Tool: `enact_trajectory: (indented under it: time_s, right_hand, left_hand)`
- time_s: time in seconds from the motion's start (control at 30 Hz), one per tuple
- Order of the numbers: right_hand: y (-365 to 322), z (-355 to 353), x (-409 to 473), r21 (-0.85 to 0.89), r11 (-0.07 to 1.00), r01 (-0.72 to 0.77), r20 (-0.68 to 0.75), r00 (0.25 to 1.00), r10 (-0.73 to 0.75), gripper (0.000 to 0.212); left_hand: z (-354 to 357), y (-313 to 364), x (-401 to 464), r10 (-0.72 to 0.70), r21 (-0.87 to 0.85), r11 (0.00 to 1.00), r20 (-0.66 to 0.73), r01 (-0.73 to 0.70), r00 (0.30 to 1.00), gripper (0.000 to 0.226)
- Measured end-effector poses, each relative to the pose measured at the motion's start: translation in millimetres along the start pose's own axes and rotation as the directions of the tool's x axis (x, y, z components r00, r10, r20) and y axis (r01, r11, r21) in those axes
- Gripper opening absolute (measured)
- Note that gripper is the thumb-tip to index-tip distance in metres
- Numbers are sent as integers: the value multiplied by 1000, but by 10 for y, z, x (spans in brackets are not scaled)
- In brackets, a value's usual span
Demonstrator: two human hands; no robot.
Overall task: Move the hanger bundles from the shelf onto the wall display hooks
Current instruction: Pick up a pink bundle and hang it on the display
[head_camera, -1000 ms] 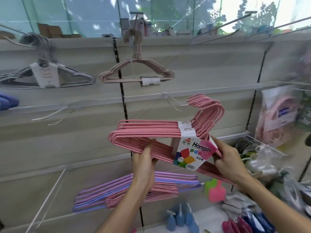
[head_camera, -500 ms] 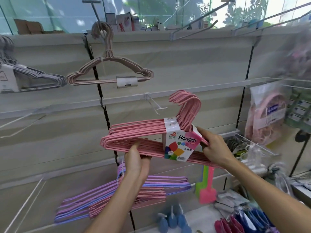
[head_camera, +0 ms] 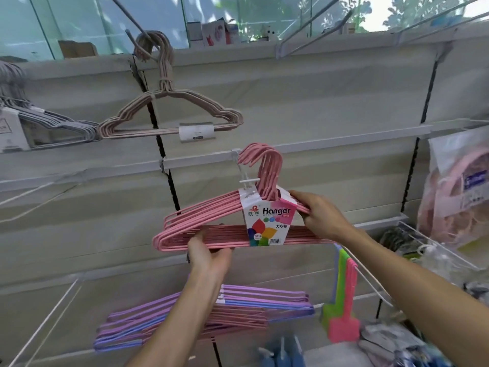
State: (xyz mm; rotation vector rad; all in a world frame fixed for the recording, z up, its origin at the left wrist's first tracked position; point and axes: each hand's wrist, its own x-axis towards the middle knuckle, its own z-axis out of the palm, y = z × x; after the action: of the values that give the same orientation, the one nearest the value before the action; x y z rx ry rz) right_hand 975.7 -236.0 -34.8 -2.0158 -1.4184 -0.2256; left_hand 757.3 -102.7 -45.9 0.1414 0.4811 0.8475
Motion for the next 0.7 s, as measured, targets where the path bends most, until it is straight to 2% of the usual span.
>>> enact_trajectory:
  time_s: [0.17, 0.37, 0.47, 0.7]
  right_hand:
    - [18, 154, 323, 26, 999, 33, 75, 997, -35, 62]
    - [126, 332, 564, 7, 1000, 16, 138, 990, -17, 64]
    - [164, 400, 680, -18, 1000, 20, 161, 987, -16, 64]
    - [237, 505, 830, -112, 993, 36, 170, 985, -16, 70]
  left_hand:
    - [-12, 83, 191, 37, -56, 998, -13, -38, 999, 10]
    - [-51, 56, 446, 76, -59, 995, -37, -78, 996, 18]
    - [-66, 49, 575, 102, -44, 994, -44, -104, 994, 15]
    - [-38, 1, 865, 143, -31, 989, -50, -144, 989, 35]
